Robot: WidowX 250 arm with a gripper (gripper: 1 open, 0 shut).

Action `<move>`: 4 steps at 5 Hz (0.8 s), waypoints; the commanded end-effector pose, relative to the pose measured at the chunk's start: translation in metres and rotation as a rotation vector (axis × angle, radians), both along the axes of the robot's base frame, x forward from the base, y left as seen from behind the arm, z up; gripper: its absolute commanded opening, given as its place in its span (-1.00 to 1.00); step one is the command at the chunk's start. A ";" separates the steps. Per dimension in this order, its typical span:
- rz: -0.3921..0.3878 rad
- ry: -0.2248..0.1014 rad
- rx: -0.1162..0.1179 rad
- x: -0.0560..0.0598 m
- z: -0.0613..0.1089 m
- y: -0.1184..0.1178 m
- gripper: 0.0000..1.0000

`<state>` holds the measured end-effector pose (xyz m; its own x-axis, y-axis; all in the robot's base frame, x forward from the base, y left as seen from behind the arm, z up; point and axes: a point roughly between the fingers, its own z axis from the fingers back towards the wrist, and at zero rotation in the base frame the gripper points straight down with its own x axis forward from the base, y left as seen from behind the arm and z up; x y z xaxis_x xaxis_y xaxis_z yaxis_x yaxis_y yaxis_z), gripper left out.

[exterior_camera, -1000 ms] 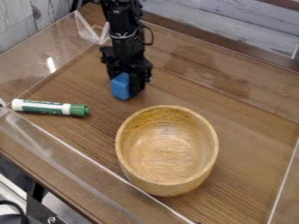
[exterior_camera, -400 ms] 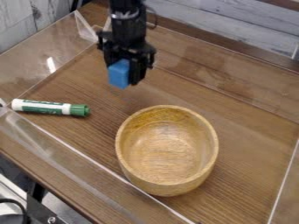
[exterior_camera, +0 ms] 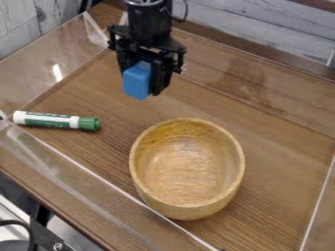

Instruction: Put the blue block in the brown bowl

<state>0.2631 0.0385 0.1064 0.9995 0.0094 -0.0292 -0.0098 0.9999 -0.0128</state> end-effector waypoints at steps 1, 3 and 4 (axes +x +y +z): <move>0.004 -0.048 0.000 -0.014 0.016 -0.015 -1.00; -0.004 -0.044 -0.014 -0.038 0.018 -0.043 -1.00; -0.007 -0.048 -0.019 -0.044 0.015 -0.051 -1.00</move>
